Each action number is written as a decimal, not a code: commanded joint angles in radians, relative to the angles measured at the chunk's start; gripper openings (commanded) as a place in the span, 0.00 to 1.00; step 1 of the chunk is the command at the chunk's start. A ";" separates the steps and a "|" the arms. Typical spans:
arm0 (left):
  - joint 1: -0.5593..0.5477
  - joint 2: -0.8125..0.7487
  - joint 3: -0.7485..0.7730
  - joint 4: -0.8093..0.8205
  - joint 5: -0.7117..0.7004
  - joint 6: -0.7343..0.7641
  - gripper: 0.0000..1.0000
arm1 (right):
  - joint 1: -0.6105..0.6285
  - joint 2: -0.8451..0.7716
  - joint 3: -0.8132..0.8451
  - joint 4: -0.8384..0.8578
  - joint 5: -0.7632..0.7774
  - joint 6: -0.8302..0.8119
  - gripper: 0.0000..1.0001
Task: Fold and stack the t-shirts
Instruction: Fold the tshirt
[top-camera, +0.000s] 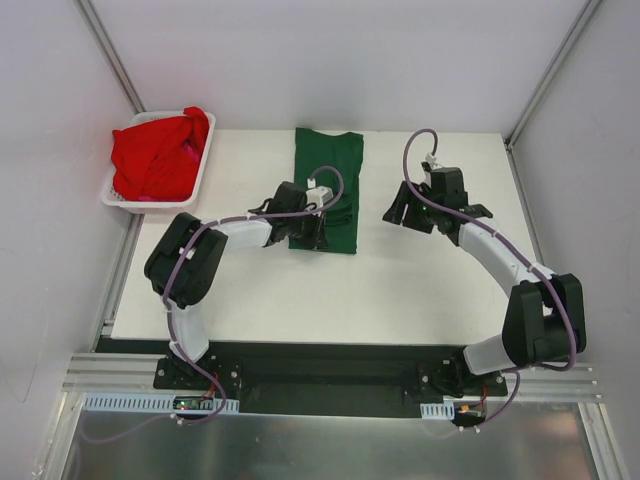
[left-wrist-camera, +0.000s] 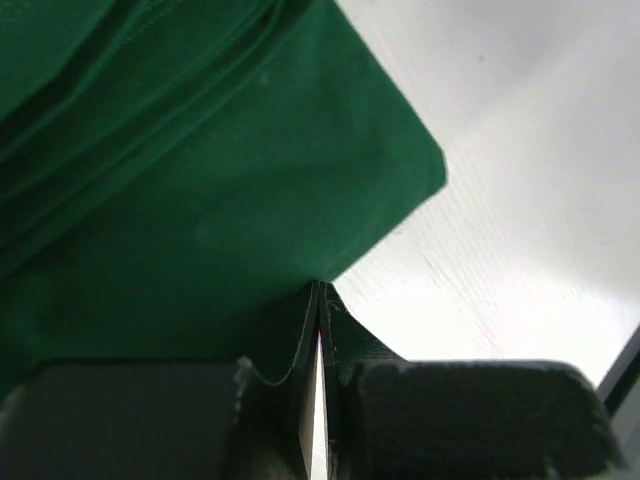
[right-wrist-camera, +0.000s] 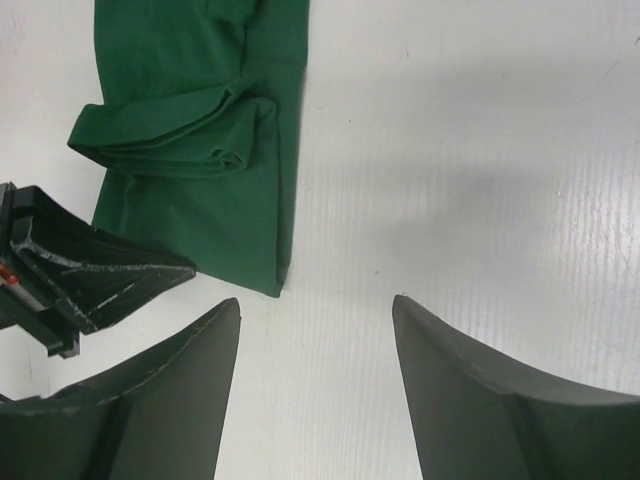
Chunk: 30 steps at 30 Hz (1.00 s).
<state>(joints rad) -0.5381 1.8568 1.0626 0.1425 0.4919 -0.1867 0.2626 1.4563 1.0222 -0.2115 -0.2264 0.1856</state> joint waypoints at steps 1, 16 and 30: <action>0.001 0.035 0.068 0.042 -0.049 0.036 0.00 | -0.010 -0.062 -0.020 -0.008 0.019 -0.015 0.66; 0.000 0.036 0.129 0.043 0.048 0.023 0.00 | -0.023 -0.028 -0.037 -0.002 0.018 -0.015 0.67; 0.015 0.139 0.212 0.049 0.014 0.032 0.00 | -0.033 -0.017 -0.048 0.001 0.007 -0.017 0.67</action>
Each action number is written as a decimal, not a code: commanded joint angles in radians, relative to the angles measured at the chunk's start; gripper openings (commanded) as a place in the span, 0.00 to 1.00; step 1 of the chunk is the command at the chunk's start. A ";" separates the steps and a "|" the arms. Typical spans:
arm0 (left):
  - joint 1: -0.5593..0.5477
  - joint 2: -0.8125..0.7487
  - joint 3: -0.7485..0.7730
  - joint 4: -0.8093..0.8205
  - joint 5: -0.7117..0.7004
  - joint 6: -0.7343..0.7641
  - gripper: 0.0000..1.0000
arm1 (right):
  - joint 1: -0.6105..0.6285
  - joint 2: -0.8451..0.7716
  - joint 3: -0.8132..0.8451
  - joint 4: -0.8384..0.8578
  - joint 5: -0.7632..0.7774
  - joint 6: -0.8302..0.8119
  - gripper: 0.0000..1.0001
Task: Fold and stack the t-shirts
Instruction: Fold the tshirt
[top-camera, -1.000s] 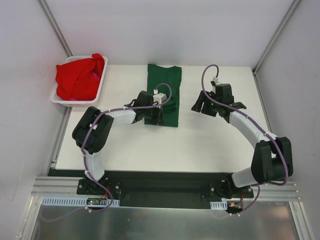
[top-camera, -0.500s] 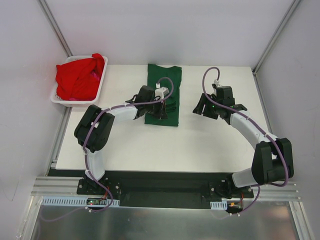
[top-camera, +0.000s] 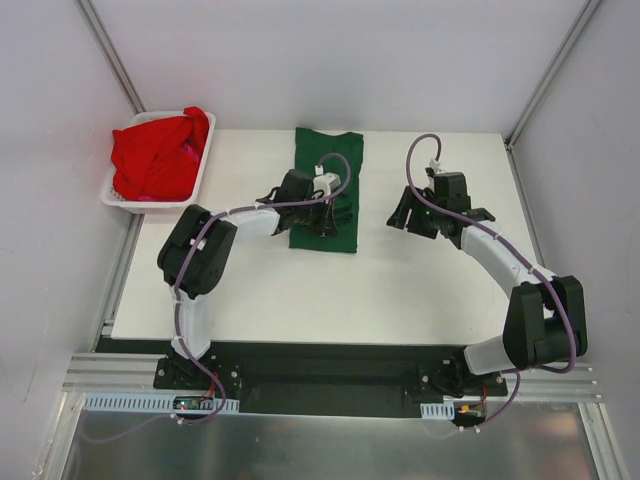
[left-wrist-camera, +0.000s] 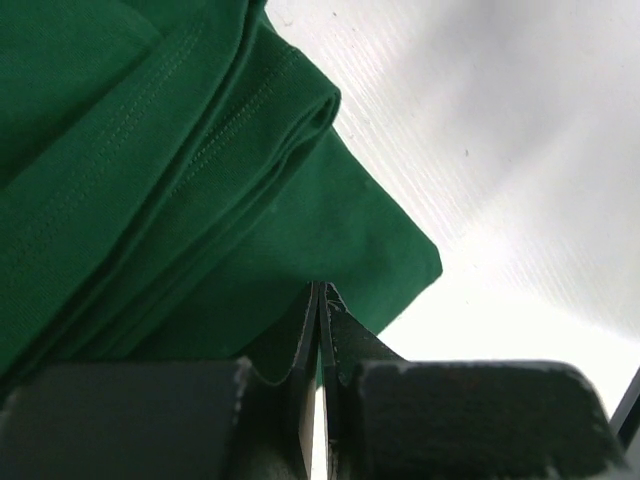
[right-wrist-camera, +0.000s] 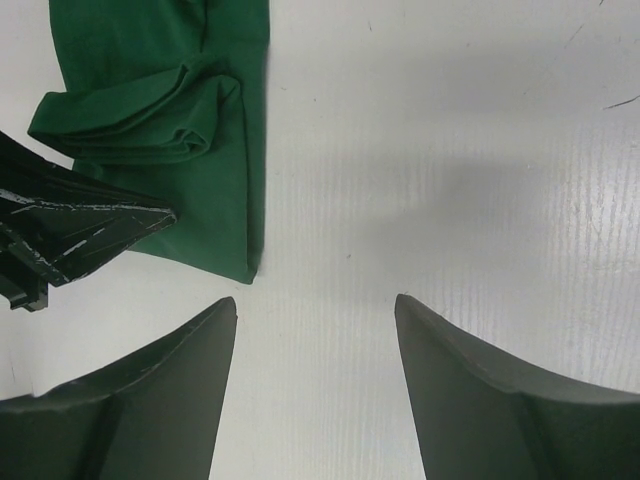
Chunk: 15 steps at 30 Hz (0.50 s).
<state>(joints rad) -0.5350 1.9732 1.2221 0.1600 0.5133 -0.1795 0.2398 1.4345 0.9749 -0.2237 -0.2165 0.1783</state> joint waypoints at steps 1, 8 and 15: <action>0.013 0.027 0.056 0.033 -0.007 0.026 0.00 | -0.010 0.004 -0.001 0.014 -0.004 -0.010 0.68; 0.047 0.046 0.059 0.038 -0.039 0.041 0.00 | -0.013 0.018 0.004 0.015 -0.009 -0.013 0.67; 0.076 0.042 0.040 0.038 -0.101 0.067 0.00 | -0.016 0.026 -0.001 0.015 -0.012 -0.013 0.67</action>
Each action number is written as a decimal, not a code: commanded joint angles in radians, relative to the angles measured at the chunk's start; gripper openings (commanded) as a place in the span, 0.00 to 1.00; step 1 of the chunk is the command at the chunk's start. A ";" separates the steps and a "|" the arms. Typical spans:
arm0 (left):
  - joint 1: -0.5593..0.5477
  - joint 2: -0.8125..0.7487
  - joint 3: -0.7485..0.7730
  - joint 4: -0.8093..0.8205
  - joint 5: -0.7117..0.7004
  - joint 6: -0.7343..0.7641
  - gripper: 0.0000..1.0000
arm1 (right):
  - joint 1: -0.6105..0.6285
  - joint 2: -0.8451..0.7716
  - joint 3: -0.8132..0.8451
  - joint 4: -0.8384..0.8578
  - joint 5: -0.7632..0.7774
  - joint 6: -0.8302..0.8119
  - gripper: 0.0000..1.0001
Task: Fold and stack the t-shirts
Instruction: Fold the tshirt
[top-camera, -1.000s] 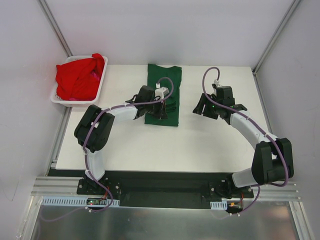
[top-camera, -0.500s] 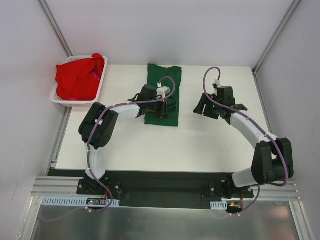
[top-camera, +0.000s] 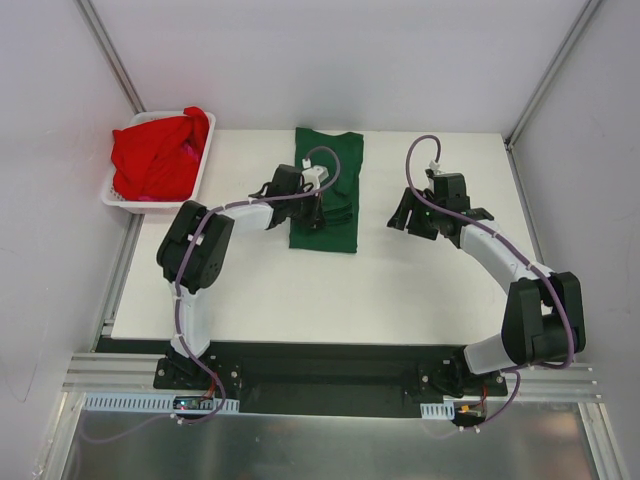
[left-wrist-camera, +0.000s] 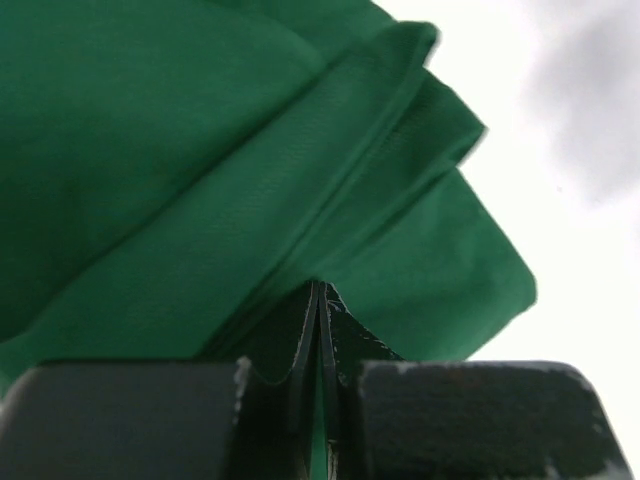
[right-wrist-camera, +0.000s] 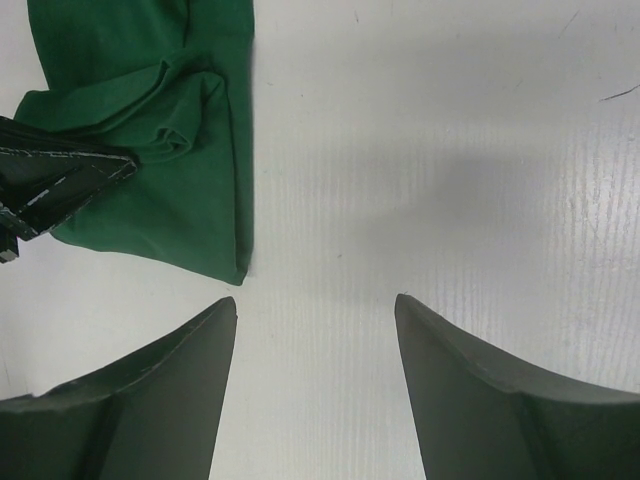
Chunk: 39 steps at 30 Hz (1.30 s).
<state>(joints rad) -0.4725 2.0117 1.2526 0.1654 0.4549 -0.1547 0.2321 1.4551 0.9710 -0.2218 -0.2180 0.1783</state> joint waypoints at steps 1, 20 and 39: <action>0.015 0.007 0.014 0.033 -0.045 0.046 0.00 | -0.008 0.005 0.002 0.013 -0.011 -0.013 0.67; 0.018 0.022 0.067 0.025 -0.035 0.009 0.00 | -0.019 -0.004 -0.020 0.015 -0.020 -0.011 0.68; 0.032 0.156 0.387 -0.104 -0.153 0.116 0.00 | -0.037 -0.024 -0.043 -0.011 -0.020 -0.033 0.68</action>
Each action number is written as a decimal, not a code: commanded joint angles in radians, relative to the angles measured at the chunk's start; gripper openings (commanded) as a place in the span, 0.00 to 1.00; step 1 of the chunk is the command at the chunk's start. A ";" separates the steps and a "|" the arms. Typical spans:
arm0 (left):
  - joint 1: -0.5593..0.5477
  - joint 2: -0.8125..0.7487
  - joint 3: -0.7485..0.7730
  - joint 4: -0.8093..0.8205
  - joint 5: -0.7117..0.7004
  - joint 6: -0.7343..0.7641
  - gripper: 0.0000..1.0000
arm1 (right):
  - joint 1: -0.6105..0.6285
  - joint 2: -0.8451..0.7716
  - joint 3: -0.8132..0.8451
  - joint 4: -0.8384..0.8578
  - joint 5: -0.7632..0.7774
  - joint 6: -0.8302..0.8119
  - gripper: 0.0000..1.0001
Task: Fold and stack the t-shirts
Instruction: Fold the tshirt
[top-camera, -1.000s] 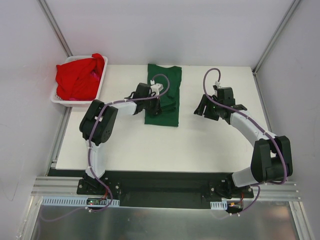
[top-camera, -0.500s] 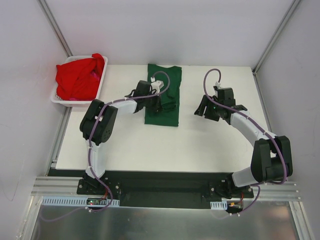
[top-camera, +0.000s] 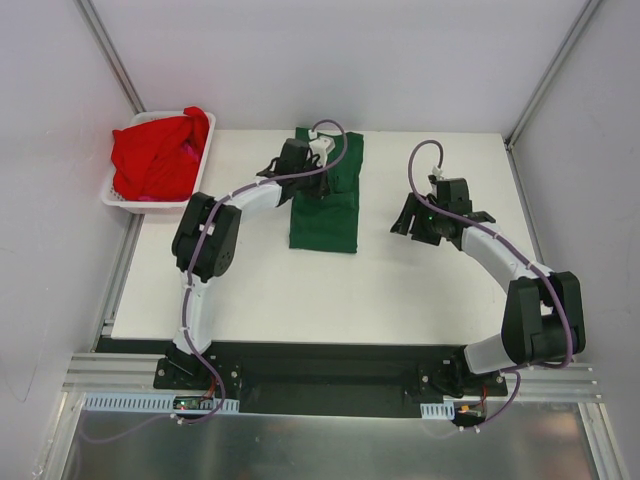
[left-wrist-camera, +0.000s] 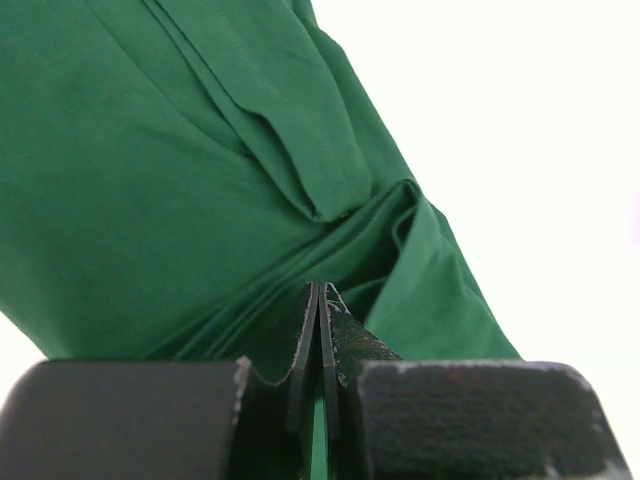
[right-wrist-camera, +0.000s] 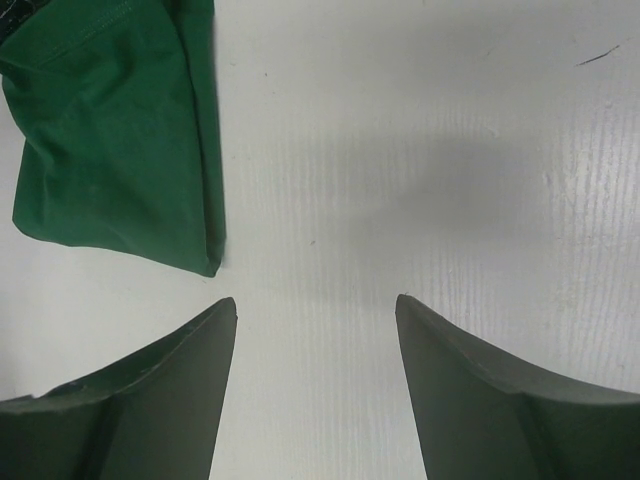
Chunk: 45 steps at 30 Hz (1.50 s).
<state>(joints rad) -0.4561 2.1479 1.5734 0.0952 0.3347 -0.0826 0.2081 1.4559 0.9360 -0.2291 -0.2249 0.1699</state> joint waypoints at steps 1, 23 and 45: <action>0.017 0.014 0.069 -0.034 -0.031 0.043 0.00 | -0.013 -0.025 -0.008 -0.004 -0.014 -0.024 0.68; 0.036 -0.460 -0.352 0.058 -0.051 -0.046 0.50 | 0.005 0.038 -0.045 0.060 -0.162 0.025 0.71; 0.037 -0.671 -0.684 0.201 -0.069 -0.141 0.32 | 0.137 0.215 0.063 0.217 -0.277 0.086 0.64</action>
<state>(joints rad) -0.4297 1.5139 0.8318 0.2371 0.2588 -0.2153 0.3359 1.6741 0.9211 -0.0479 -0.4725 0.2619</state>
